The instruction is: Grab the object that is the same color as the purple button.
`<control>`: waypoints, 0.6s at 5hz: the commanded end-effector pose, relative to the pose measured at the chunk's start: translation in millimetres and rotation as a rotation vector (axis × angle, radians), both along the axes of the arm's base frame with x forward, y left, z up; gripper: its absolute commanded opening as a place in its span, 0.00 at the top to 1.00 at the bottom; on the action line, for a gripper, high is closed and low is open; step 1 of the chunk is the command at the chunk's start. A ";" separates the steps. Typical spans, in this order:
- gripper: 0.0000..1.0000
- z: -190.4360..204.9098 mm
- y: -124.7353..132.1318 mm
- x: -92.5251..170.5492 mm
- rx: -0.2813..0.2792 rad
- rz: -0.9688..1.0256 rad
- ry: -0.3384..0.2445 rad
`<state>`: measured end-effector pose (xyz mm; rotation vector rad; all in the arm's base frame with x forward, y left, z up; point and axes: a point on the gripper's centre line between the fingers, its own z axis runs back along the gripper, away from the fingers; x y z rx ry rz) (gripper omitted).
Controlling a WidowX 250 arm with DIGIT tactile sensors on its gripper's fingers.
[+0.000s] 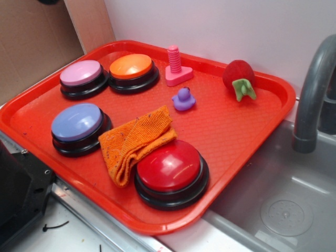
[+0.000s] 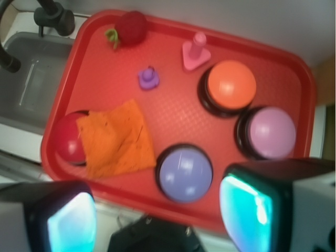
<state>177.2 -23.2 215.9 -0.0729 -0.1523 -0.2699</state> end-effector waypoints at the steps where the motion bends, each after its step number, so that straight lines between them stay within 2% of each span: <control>1: 0.00 -23.4 -21.3 63.9 -0.046 -0.213 -0.064; 2: 0.00 -43.5 -32.7 85.5 -0.076 -0.285 -0.084; 3: 0.00 -62.2 -43.3 93.8 -0.027 -0.330 -0.067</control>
